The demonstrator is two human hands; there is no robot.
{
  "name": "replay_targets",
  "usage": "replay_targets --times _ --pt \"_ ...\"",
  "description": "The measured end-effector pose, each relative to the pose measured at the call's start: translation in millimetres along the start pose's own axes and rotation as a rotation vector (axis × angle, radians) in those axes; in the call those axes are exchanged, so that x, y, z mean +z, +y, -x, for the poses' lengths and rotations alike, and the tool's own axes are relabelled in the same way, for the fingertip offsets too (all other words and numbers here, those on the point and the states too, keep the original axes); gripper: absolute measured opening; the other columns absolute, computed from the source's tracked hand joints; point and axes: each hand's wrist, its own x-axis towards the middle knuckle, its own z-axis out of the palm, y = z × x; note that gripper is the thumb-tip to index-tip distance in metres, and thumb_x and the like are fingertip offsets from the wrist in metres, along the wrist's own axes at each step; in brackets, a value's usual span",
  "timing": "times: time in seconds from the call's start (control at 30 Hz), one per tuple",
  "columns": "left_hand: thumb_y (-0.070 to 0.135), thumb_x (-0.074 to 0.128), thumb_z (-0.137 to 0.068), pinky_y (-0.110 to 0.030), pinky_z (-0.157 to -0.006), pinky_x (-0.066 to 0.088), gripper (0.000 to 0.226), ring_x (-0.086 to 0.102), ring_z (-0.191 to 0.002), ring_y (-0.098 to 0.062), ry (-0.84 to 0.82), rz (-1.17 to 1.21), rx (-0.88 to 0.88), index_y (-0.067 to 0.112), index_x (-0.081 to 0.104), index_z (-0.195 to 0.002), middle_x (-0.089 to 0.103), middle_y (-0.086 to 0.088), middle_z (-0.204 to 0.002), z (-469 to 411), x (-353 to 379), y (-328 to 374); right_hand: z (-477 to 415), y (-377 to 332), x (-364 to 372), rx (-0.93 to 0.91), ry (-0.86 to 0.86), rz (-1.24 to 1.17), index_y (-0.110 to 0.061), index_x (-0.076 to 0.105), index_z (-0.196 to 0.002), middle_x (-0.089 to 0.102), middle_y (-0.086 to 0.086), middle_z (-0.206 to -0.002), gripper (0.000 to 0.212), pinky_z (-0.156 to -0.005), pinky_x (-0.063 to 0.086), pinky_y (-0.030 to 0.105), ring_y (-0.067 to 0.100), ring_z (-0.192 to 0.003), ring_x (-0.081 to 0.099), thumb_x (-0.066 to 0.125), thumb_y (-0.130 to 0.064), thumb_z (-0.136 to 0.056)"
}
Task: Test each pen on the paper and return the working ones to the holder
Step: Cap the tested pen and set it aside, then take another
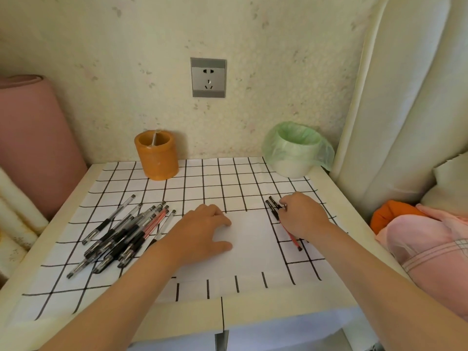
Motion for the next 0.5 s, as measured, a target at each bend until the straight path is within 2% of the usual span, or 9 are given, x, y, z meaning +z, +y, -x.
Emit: replay_targets --times 0.07,0.2,0.3,0.4,0.5 --pt "0.054 0.063 -0.087 -0.029 -0.103 0.035 0.054 0.038 -0.121 -0.007 0.006 0.009 0.002 0.035 0.052 -0.136 0.046 0.016 -0.129 -0.8 -0.6 0.6 1.4 -7.2 -2.3 -0.022 0.055 0.016 -0.018 0.068 -0.114 0.058 0.002 -0.114 0.027 -0.076 0.050 0.033 0.024 -0.096 0.062 0.049 -0.020 -0.095" --pt "0.048 0.062 -0.091 -0.028 -0.098 0.040 0.045 0.043 -0.119 -0.010 0.079 0.044 -0.032 0.031 0.055 -0.133 0.050 0.013 -0.125 0.6 -8.5 -5.1 2.7 -38.1 -5.3 -0.151 0.041 -0.095 -0.028 0.067 -0.117 0.059 -0.004 -0.114 0.029 -0.079 0.047 0.030 0.019 -0.099 0.061 0.048 -0.025 -0.095" --pt "0.044 0.062 -0.093 -0.028 -0.088 0.043 0.035 0.048 -0.110 -0.009 0.123 0.029 -0.094 0.031 0.058 -0.125 0.052 0.013 -0.112 8.1 -20.2 -14.3 7.5 -69.7 -2.2 -0.296 -0.034 -0.130 -0.031 0.067 -0.117 0.062 -0.008 -0.114 0.028 -0.084 0.046 0.028 0.015 -0.104 0.060 0.050 -0.027 -0.095" --pt "0.039 0.062 -0.093 -0.028 -0.082 0.045 0.025 0.049 -0.098 -0.008 0.138 0.007 -0.168 0.031 0.059 -0.117 0.053 0.013 -0.100 21.2 -31.8 -27.9 13.4 -104.4 5.5 -0.433 -0.081 -0.169 -0.030 0.068 -0.117 0.064 -0.007 -0.115 0.028 -0.090 0.049 0.033 0.015 -0.105 0.060 0.050 -0.025 -0.096" --pt "0.031 0.061 -0.092 -0.027 -0.074 0.046 0.015 0.049 -0.089 -0.008 0.144 -0.036 -0.252 0.032 0.058 -0.107 0.052 0.014 -0.092 35.2 -43.3 -44.6 18.0 -136.9 15.4 -0.553 -0.101 -0.186 -0.028 0.069 -0.117 0.065 -0.004 -0.113 0.028 -0.087 0.051 0.035 0.017 -0.102 0.062 0.052 -0.021 -0.096"
